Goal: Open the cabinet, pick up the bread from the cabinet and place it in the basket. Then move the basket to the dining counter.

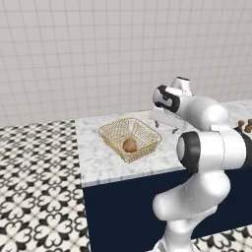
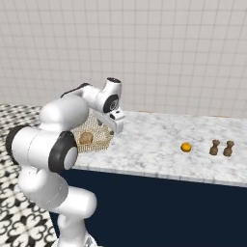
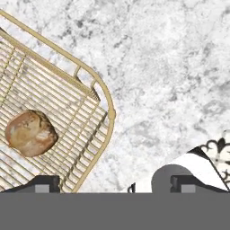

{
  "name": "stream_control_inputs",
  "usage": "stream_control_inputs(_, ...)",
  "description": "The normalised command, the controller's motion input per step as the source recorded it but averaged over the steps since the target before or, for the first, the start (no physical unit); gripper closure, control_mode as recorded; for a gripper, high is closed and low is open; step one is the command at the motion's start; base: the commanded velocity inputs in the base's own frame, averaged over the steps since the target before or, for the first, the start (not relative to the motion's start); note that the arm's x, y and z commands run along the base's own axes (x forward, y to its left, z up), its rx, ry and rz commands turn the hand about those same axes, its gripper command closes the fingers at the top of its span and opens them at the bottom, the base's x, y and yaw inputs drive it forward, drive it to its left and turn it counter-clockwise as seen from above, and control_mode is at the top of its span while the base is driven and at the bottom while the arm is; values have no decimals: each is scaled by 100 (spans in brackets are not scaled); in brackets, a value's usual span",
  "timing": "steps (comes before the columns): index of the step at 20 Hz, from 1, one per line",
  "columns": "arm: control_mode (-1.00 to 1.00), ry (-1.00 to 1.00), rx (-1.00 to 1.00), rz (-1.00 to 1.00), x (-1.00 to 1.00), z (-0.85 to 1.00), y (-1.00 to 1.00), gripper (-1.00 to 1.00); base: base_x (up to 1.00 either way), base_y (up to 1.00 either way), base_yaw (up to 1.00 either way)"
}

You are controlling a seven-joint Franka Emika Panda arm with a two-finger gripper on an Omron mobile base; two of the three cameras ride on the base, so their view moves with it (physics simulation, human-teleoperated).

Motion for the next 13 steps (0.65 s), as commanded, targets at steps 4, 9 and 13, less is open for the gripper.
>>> stream_control_inputs(4,-100,-1,-2,21,-100,100,0,-100,0,0,0)
stream_control_inputs(9,-100,-12,-13,37,-100,100,1,-100,0,0,0)
stream_control_inputs(13,-100,-26,-11,32,-100,83,8,-100,0,0,0)
